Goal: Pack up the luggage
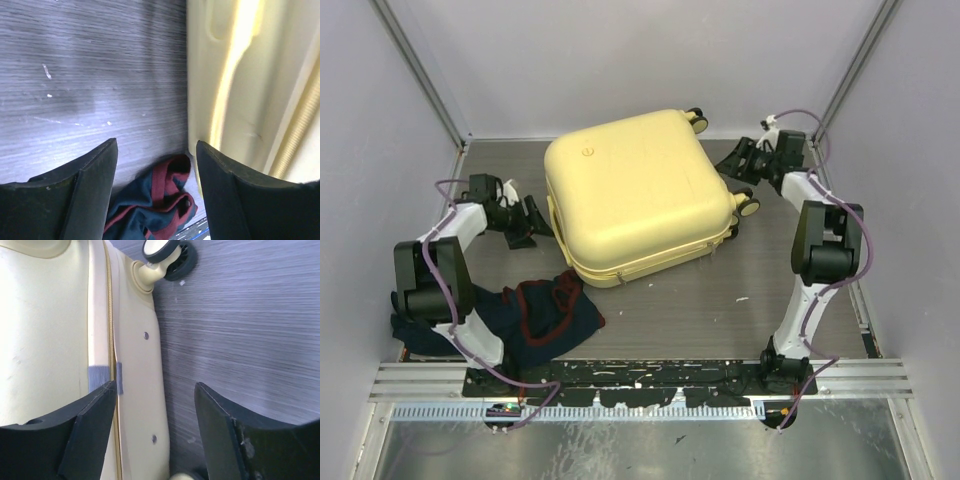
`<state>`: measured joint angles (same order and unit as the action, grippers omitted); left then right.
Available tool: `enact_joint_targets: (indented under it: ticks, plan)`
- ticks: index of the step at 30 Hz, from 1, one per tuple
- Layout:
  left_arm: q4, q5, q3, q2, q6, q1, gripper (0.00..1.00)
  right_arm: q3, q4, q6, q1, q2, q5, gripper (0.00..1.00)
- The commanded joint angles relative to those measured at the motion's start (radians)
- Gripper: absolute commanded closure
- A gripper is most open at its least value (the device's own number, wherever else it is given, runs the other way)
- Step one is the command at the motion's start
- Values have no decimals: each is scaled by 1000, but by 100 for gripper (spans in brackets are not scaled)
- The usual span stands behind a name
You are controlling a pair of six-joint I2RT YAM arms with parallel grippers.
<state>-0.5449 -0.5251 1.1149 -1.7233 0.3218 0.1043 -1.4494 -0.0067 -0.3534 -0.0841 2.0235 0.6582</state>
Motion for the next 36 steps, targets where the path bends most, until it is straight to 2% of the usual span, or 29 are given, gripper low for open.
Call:
enact_joint_targets:
  ticks: [1, 5, 6, 7, 11, 15, 18, 20, 23, 27, 33, 36]
  plan:
    - [88, -96, -10, 166, 8, -6, 31, -67, -120, 181, -114, -214, 34, 29]
    - [84, -75, -22, 233, -9, -6, 20, -19, -187, 271, -203, -353, 36, 21]
    - [75, -68, -21, 249, -17, -6, 15, 1, -193, 286, -224, -393, 40, 19]
    - [60, -60, -20, 265, -28, -5, 2, 20, -197, 303, -244, -434, 44, 16]
    - [11, -17, -22, 335, -67, -2, 2, 101, -230, 398, -307, -609, 51, 1]
    - [-9, 13, -38, 426, -68, 18, 2, 209, -268, 415, -323, -784, -22, 0]
    - [-28, 64, -48, 498, -41, 29, 2, 253, -433, 566, -324, -880, 126, 0]
    - [-53, 37, -52, 523, -78, 34, 2, 276, -544, 604, -323, -915, 222, 0]
    - [-89, -32, -70, 538, -104, 34, 2, 377, -600, 629, -318, -967, 273, 3]
    - [-100, -62, -106, 541, -103, 34, 2, 397, -728, 824, -317, -953, 277, 3]
    - [-151, -112, -93, 517, -154, 33, 2, 252, -1007, 1238, -316, -861, 258, 5]
    - [-137, -116, -109, 537, -148, 34, 2, 171, -1128, 1391, -316, -801, 224, 5]
